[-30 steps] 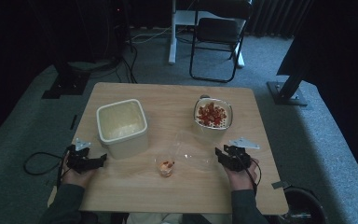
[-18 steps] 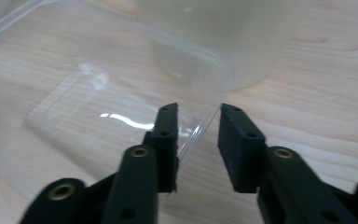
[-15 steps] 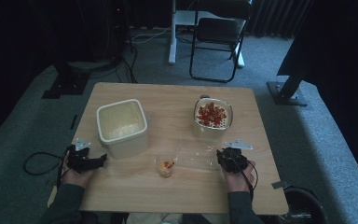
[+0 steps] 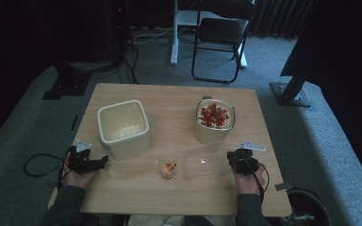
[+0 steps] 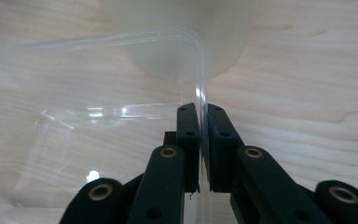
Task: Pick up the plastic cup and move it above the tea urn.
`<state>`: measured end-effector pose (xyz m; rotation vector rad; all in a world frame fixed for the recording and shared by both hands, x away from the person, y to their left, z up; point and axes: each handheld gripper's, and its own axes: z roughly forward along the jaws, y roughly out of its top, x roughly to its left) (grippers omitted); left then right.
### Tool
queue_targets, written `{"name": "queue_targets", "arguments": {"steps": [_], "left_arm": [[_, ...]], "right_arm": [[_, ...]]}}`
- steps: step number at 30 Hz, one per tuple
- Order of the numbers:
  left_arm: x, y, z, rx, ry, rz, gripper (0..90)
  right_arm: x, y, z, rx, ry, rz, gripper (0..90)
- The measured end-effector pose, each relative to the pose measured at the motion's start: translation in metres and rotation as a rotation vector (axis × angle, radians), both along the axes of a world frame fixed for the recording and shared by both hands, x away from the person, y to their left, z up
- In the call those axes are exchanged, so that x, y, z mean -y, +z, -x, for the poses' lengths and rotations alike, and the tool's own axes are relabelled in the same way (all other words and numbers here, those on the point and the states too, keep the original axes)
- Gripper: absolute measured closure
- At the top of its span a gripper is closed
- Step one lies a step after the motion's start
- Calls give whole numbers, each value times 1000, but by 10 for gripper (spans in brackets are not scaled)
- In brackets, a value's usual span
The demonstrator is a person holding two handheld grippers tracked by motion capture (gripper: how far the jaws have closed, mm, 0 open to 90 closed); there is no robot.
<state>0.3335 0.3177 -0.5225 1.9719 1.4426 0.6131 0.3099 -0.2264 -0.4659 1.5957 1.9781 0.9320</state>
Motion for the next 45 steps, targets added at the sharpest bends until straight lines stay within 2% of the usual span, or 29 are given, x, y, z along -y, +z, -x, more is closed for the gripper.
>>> {"name": "queue_targets", "arguments": {"steps": [2,7,16,17,20,22,28,36,40,41,44,45], "left_arm": [[0,0,0,0,0,0,135],[0,0,0,0,0,0,135],[0,0,0,0,0,0,135],[0,0,0,0,0,0,135],[0,0,0,0,0,0,135],[0,0,0,0,0,0,135],[0,0,0,0,0,0,135],[0,0,0,1,1,1,135],[0,0,0,-1,0,1,135],[0,0,0,-1,0,0,135],[0,0,0,0,0,1,135],[0,0,0,0,0,1,135]], "right_arm": [[4,6,0,7,-4,-17,863],[11,21,7,38,-9,-21,869],[16,44,14,75,3,-13,871],[18,51,15,85,14,-27,871],[19,59,15,98,21,-33,871],[19,69,16,118,28,-42,871],[18,83,14,143,47,-63,871],[-7,102,4,172,120,-90,871],[-25,110,-13,180,154,-113,871],[-25,110,-13,180,154,-113,871],[-38,113,-30,168,180,-147,871],[-38,113,-30,168,180,-147,871]]}}
